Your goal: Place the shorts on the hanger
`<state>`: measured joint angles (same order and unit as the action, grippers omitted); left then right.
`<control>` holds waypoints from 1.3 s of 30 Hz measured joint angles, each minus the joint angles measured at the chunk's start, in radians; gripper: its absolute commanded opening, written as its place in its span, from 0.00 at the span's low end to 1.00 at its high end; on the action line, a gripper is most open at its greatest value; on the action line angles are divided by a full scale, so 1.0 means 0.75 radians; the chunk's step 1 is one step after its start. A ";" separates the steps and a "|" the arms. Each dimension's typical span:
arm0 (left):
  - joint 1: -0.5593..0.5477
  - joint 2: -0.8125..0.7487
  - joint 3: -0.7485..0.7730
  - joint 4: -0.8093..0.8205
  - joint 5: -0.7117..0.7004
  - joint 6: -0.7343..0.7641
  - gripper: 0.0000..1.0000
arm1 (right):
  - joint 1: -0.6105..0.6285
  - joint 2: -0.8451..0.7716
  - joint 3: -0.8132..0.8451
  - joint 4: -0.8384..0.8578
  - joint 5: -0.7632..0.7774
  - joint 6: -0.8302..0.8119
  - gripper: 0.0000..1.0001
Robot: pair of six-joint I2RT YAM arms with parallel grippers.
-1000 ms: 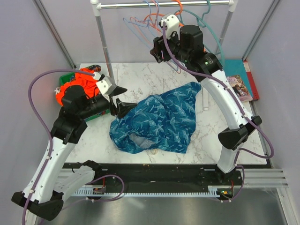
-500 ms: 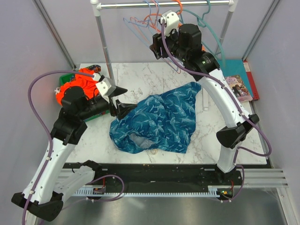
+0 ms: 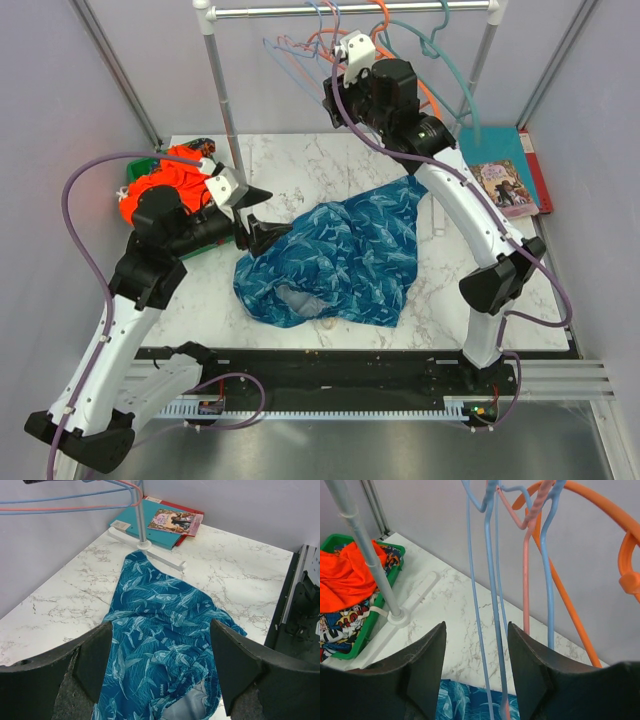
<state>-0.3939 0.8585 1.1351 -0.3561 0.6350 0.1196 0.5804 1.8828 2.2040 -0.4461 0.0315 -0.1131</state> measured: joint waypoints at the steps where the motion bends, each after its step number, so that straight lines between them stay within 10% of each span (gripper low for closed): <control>1: 0.000 -0.001 -0.002 0.000 0.000 0.000 0.85 | 0.000 0.003 -0.007 0.001 0.004 -0.004 0.59; 6: 0.000 -0.004 -0.012 0.001 0.002 0.000 0.85 | 0.000 0.030 -0.030 0.008 0.021 -0.013 0.51; 15: 0.000 -0.022 -0.041 0.001 0.006 -0.001 0.85 | 0.000 0.040 -0.051 0.011 0.022 -0.019 0.00; 39: 0.000 -0.020 -0.093 0.014 0.034 -0.019 0.93 | -0.004 -0.091 -0.070 0.079 -0.183 0.023 0.00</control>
<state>-0.3939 0.8436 1.0653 -0.3454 0.6601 0.1051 0.5777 1.8145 2.1513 -0.3870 -0.1059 -0.0959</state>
